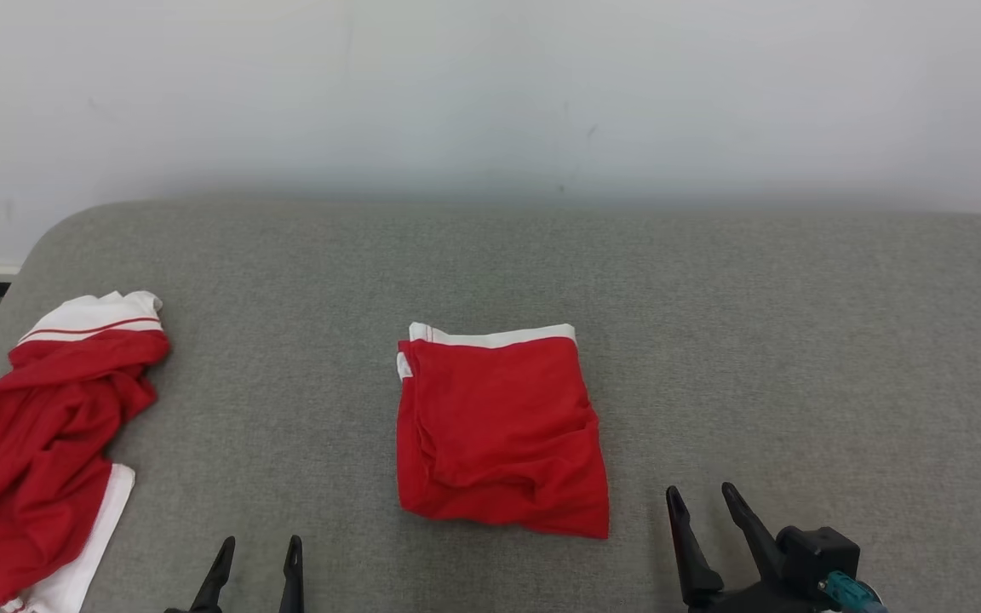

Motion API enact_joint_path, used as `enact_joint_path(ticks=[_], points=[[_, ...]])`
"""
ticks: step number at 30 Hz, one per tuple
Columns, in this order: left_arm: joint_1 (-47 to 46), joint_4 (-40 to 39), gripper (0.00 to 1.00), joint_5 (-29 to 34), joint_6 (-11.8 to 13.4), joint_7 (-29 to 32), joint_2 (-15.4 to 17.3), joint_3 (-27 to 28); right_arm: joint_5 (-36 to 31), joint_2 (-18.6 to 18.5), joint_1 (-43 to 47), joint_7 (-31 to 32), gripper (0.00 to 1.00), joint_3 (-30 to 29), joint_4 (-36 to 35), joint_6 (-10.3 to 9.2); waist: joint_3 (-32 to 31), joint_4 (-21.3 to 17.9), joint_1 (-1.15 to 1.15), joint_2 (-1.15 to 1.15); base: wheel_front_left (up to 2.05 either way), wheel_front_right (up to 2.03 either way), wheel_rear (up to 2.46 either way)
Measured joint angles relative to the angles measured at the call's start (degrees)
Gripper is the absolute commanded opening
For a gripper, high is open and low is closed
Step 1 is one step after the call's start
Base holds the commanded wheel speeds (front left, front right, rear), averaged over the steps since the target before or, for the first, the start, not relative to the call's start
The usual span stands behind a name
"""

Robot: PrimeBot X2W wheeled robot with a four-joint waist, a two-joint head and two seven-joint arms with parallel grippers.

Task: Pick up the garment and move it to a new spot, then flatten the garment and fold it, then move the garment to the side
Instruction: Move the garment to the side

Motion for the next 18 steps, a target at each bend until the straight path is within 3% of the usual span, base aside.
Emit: enact_joint_path(ticks=[12, 18], points=[[-1.21, -0.67, 1.00, -0.02, 0.49, 0.01, 0.00, -2.27, 4.14, 0.02, -3.82, -0.01, 1.00, 1.23, 2.60, 0.00, 3.07, 7.44, 0.00, 0.00, 0.00, 0.00, 0.00], [-1.29, -0.71, 1.00, -0.62, 0.54, 0.01, 0.01, -2.65, 8.18, 0.05, -6.80, 0.00, 1.00, -0.30, 7.88, 0.00, 4.69, 12.00, 0.00, 0.00, 0.00, 0.00, 0.00]])
